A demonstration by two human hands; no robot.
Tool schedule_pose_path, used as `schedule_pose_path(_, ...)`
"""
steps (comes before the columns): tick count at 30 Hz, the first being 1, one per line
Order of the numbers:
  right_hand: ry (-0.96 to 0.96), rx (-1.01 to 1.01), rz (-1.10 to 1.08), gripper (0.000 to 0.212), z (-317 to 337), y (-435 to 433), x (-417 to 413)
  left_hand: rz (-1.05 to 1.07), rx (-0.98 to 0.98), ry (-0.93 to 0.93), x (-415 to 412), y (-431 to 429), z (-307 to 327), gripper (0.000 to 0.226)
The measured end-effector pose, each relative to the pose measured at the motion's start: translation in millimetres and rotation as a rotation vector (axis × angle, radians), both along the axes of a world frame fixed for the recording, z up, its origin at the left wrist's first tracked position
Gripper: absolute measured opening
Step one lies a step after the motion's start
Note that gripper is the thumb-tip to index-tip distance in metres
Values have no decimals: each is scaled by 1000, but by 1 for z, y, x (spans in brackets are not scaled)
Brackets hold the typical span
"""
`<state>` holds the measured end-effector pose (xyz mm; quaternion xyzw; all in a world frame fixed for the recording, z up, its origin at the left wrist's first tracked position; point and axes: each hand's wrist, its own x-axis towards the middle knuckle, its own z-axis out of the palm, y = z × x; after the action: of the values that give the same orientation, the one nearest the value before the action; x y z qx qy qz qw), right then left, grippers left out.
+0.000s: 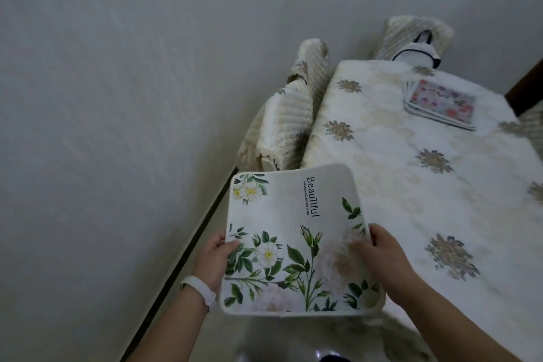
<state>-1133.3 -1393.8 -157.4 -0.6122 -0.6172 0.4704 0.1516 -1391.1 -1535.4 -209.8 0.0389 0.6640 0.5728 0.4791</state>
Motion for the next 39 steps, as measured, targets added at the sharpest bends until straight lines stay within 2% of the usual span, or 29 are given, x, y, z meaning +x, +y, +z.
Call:
schedule_pose_path(5, -14, 19, -161, 10, 11, 11, 11, -179, 37, 1, -15, 55, 9, 12)
schedule_pose_path(12, -21, -9, -319, 16, 2, 46, 29, -324, 21, 6, -8, 130, 4, 14)
schedule_pose_path(21, 41, -44, -346, 13, -24, 141, 27, -305, -41, 34, -8, 220, 9, 13)
schedule_pose_path(28, 101, -72, -353, 15, -39, 220, 37, -318, -37, 169, 1, 302, 7, 11)
schedule_pose_path(39, 57, -69, -413, 18, -61, 292, 33, -425, -113, 223, 2, 395, -8, 11)
